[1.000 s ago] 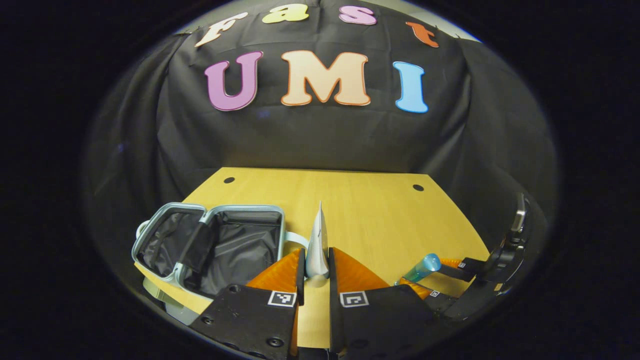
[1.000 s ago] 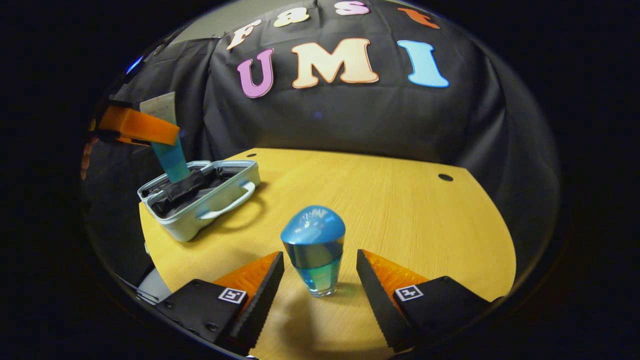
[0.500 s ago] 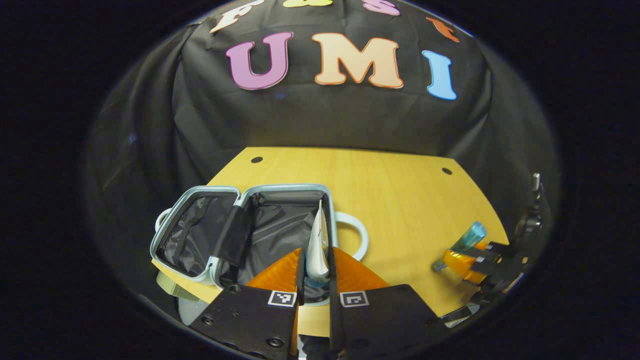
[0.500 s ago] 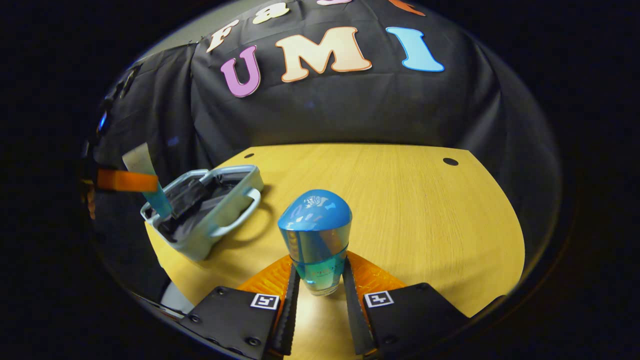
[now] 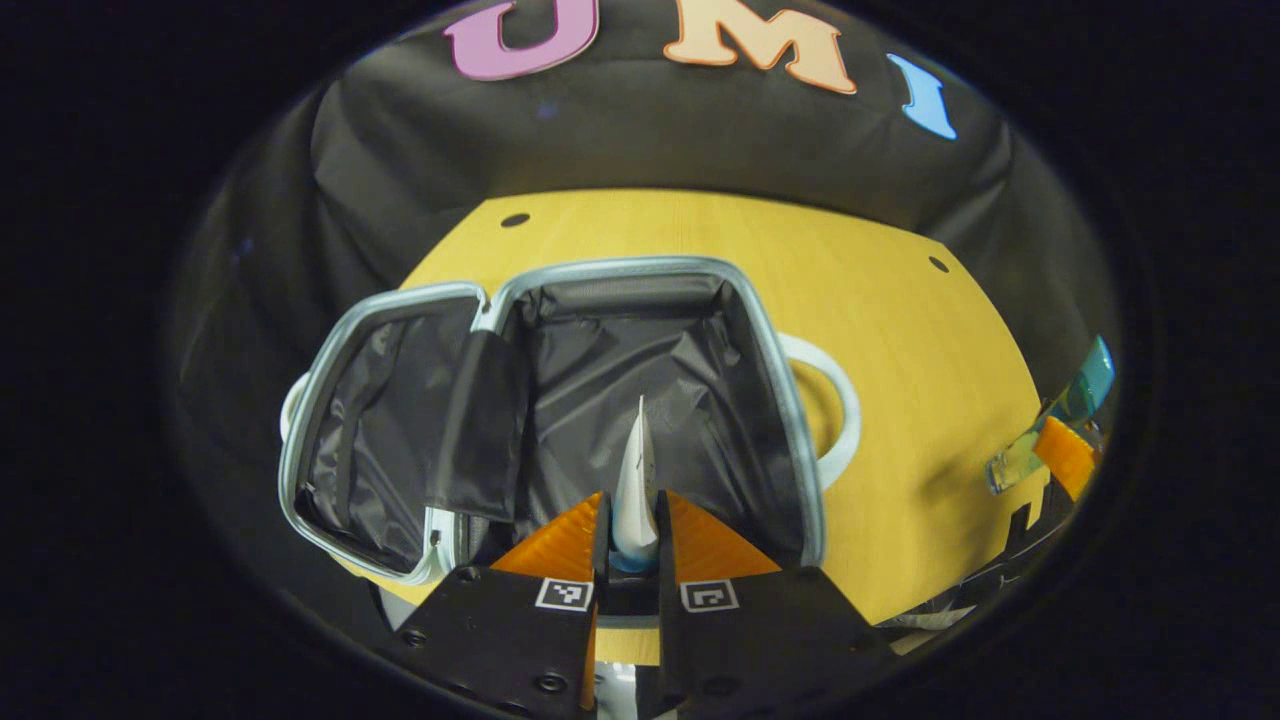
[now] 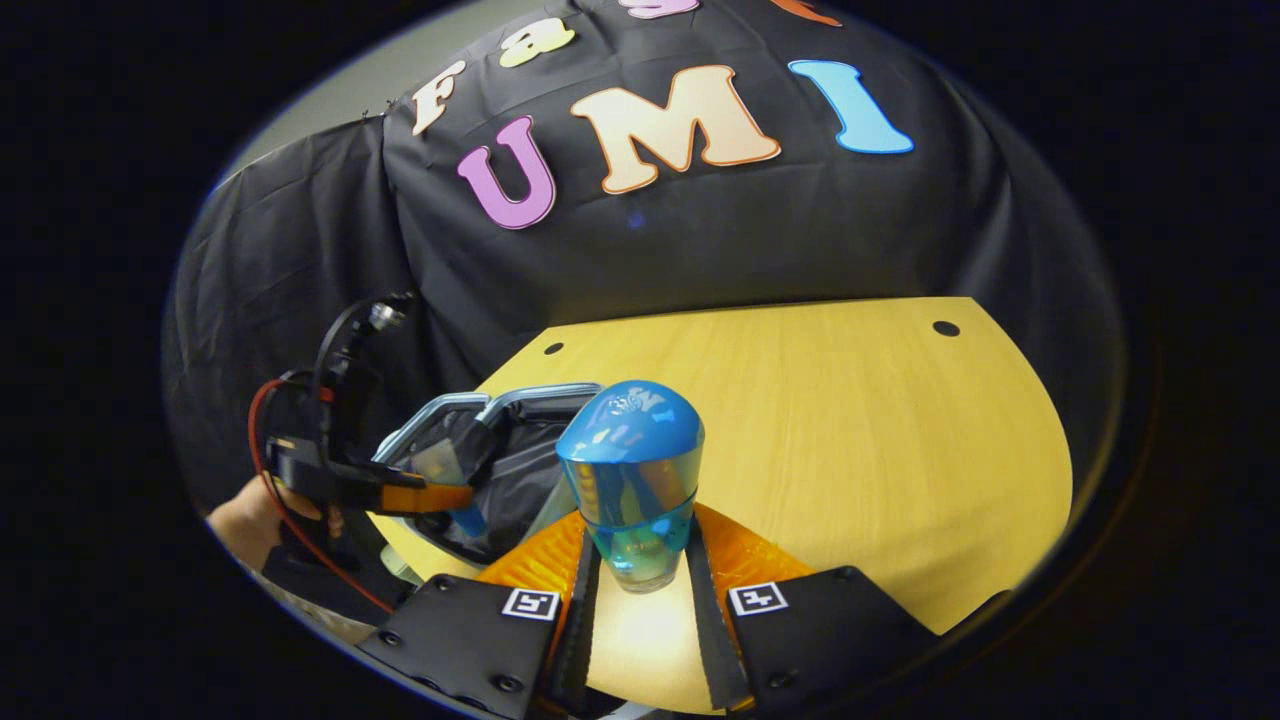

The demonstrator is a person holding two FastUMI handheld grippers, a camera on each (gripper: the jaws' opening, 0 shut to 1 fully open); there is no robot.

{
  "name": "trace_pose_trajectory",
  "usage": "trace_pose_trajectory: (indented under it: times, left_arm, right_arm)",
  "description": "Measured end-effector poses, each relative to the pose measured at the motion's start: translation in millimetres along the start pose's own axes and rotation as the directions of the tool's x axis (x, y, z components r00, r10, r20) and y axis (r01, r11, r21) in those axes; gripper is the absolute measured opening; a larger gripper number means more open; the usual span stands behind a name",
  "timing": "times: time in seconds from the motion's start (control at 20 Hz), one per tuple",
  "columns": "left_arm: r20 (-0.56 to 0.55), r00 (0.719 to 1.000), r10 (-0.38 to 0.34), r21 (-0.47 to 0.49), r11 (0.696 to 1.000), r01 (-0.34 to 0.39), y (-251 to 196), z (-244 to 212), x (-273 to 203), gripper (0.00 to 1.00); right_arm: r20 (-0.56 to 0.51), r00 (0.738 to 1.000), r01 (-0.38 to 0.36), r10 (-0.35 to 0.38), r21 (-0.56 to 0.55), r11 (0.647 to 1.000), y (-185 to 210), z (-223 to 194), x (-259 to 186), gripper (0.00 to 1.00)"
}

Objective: First open the suitcase, pack the skin care products into it, and then close the suitcase.

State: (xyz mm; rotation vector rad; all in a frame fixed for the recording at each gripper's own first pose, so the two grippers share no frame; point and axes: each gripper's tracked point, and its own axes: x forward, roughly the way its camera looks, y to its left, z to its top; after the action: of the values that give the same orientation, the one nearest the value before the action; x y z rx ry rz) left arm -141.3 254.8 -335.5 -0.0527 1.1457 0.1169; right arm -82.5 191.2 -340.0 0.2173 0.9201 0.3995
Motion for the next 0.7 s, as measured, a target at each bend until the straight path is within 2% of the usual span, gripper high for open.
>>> trace_pose_trajectory:
  times: [0.15, 0.4, 0.6, 0.65, 0.7]
  left_arm:
    - [-0.041, 0.999, -0.019, 0.004, 1.0, 0.019, 6, -5, 17, 0.18]
    - [-0.023, 0.998, -0.064, 0.018, 0.998, 0.064, 10, 13, 37, 0.18]
    - [-0.033, 0.995, -0.094, -0.006, 0.996, 0.094, 18, 10, 51, 0.23]
    - [-0.009, 0.993, -0.118, -0.015, 0.993, 0.118, 17, 14, 49, 0.29]
    - [0.024, 0.99, -0.138, -0.023, 0.99, 0.139, 17, 22, 44, 0.52]
  right_arm:
    - [-0.018, 1.0, -0.02, 0.021, 0.02, 1.0, 22, 0, 6, 0.47]
    - [-0.041, 0.998, -0.048, 0.048, 0.017, 0.999, 54, 0, 23, 0.47]
    - [-0.056, 0.996, -0.064, 0.065, 0.022, 0.998, 81, 2, 41, 0.47]
    - [-0.064, 0.996, -0.067, 0.068, 0.02, 0.998, 86, 1, 44, 0.47]
    - [-0.073, 0.995, -0.071, 0.072, 0.019, 0.997, 91, 0, 48, 0.47]
